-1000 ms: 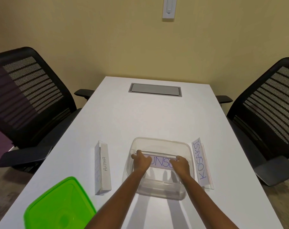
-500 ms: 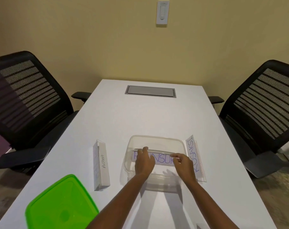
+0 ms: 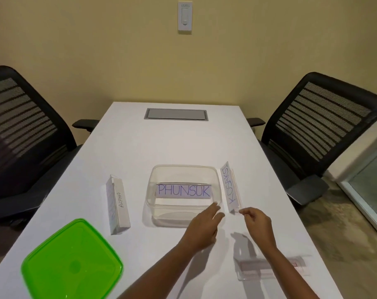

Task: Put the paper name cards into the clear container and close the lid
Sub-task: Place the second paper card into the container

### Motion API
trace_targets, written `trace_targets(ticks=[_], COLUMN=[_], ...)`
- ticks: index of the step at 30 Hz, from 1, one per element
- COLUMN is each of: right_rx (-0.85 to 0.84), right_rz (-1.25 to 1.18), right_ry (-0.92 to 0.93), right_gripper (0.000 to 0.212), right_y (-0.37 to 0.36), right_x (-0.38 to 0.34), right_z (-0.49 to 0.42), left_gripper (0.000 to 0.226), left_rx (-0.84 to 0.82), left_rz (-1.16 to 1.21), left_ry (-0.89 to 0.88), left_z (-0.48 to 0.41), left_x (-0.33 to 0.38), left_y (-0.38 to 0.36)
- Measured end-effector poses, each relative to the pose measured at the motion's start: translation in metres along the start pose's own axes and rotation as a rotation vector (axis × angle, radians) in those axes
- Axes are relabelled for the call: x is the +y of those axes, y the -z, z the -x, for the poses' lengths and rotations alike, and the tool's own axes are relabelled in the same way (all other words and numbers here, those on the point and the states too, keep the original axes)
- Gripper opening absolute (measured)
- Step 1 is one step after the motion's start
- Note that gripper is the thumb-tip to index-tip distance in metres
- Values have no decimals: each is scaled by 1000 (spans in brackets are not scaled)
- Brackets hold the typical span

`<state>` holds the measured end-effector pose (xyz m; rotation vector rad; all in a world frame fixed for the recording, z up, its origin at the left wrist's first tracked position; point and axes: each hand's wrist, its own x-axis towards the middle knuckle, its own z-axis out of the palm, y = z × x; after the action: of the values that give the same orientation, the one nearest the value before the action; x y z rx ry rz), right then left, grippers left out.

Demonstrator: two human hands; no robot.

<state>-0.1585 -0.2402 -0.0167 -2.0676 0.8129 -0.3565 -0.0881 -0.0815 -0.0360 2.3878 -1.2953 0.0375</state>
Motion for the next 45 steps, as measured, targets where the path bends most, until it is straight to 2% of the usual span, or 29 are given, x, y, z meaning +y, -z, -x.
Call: trace_targets(ticks=[2,7,10,13,18,20,23,28,30,31,32,34,39,45], right_rx=[33,80,82,68,39,21,51,198,226,232,235,216,190,101], right_rz=[77,251,357,362,206,150,123,-43,-131,-187,-243,-313,-384,-430], right_ry=[-35,-172,-272,-368,-472,-495,-521,-568,-550,-543,-532,-507,-468,-398], right_gripper=[23,25,28,35,35,20,35,38,29,20,11,21,47,26], right_y=[11,47,64,78,91,93,95,101,104,106,108,111,121,125], right_x=[14,47,63,77,95,98,105,106,101,96,93,89,72,57], right_z=[5,13,15,18,16,16,12,6,4,3,2,-4,-15,-18], left_gripper=[36,43,46,43,33,31,30,36,17,13,27,40,45,38], left_rx=[-97,-403,-533,-553,-428,-418,-380,-303,-287,-227,-162,-99,-43,61], left_rz=[37,282,422,567,848,862,849,892,901,913,927,935,845,813], left_ry=[68,510,711,824,1004,1021,1057,1134,1100,1095,1101,1080,1001,899], left_z=[2,4,3,0,-4,-6,-6,-9,-13,-15,-18,-25,-38,-50], left_x=[11,36,50,61,77,81,84,83,85,85,85,84,79,77], left_y=[-5,-27,-35,-42,-50,-51,-53,-43,-35,-32,-30,-24,-7,10])
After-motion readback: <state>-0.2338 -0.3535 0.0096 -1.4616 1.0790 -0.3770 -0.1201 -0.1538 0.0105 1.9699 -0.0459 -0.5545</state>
